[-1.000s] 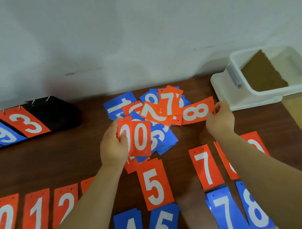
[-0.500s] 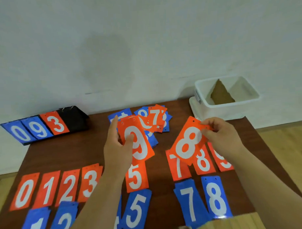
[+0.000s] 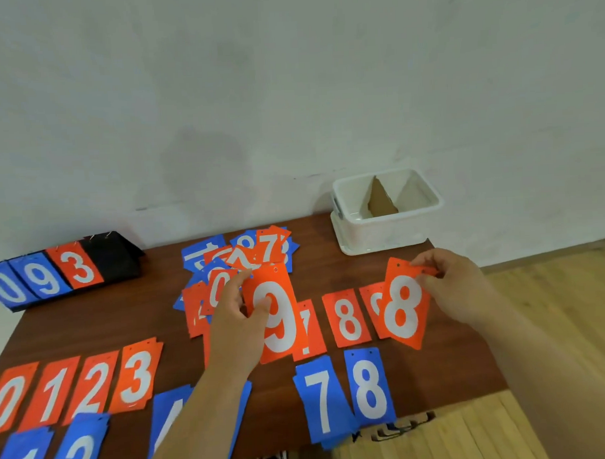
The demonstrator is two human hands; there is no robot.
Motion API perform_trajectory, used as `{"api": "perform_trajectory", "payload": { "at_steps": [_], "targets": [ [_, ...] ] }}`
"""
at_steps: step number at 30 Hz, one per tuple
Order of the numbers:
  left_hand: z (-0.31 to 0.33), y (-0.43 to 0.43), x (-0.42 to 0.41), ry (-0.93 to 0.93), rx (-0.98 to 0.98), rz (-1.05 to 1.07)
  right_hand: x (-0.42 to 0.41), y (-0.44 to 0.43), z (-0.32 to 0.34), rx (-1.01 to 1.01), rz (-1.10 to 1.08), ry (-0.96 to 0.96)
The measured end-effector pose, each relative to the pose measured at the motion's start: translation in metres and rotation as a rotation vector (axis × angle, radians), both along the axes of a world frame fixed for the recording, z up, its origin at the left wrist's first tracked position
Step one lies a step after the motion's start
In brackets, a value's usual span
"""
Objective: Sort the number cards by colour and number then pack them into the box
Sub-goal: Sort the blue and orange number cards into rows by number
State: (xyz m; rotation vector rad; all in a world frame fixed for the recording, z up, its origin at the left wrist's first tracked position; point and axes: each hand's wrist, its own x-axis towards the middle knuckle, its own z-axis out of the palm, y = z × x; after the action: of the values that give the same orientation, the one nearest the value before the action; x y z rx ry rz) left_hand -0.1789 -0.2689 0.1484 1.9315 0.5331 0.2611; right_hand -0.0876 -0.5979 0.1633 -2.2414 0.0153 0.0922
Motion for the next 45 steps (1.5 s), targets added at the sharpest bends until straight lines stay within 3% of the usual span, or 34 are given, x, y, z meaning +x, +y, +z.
{"api": "perform_trajectory", "payload": {
  "at_steps": [9,16,23,25,27,29,33,38,45],
  "targets": [
    [-0.005,0.011,-0.008,0.11,0.011,0.034,0.031,0.02,-0.028,-0.106,0.134,0.079],
    [-0.037,0.061,-0.021,0.287,-0.054,0.105,0.083,0.083,-0.101,-0.266,0.351,0.235],
    [-0.069,0.073,0.001,0.411,-0.097,0.067,0.105,0.11,-0.157,-0.505,0.329,0.251],
    [-0.076,0.066,0.016,0.397,-0.11,0.017,0.1,0.115,-0.141,-0.377,0.218,0.24],
    [-0.081,0.051,0.03,0.374,-0.143,-0.02,0.078,0.121,-0.117,-0.101,0.147,0.34],
    [-0.084,0.031,0.043,0.363,-0.18,-0.058,0.049,0.125,-0.094,0.101,0.24,0.456],
    [-0.087,-0.022,0.072,0.355,-0.215,-0.147,0.026,0.111,-0.088,0.242,0.36,0.496],
    [-0.091,-0.092,0.102,0.391,-0.202,-0.216,0.047,0.057,-0.112,0.204,0.202,0.472],
    [-0.137,-0.168,0.147,0.445,0.232,-0.432,0.096,-0.009,-0.159,-0.109,0.19,0.447]
  ]
}}
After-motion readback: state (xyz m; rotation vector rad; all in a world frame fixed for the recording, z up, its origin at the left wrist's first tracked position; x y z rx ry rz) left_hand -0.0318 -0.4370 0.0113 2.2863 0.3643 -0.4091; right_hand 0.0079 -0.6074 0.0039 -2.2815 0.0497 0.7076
